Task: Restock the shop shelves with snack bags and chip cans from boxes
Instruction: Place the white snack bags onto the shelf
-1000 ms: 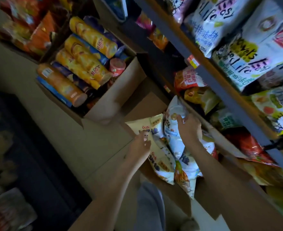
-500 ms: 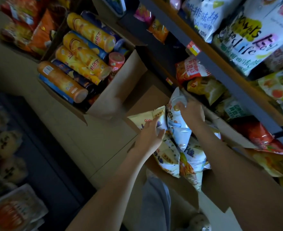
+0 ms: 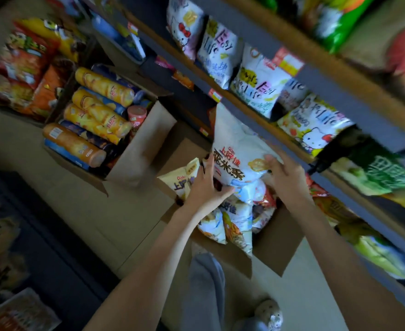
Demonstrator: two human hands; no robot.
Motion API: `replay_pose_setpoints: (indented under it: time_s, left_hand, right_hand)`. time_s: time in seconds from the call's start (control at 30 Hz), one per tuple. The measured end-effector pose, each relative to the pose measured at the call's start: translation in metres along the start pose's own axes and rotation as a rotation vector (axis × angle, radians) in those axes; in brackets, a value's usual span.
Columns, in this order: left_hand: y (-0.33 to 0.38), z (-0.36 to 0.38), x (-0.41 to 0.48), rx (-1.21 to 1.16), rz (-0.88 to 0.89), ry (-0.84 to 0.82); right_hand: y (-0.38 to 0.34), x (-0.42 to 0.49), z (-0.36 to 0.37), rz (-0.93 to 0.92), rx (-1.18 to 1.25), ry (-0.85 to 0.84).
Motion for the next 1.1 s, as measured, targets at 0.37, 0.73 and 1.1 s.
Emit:
replay_pose_setpoints:
  time_s: [0.37,0.73,1.1]
  left_hand:
    - [0.255,0.011,-0.185,0.073,0.623,0.025]
    - [0.404,0.093,-0.368,-0.050,0.922,0.273]
    - [0.513,0.170,-0.401,0.137,1.040,-0.114]
  right_hand:
    - [-0.118,-0.189,-0.239,-0.294,0.589,-0.026]
    - [-0.171,-0.364,-0.367,-0.698,0.288,0.133]
    - [-0.149,-0.424,-0.461,-0.715,-0.062,0.342]
Point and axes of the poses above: each hand's wrist, its own x-axis towards the middle knuckle, its own z-axis out of the palm, y = z × x, the point moved 9 cm from there along x, towards the middle knuckle, and after that the axes turned 2 degrees about -y, right-handed, at the moved point
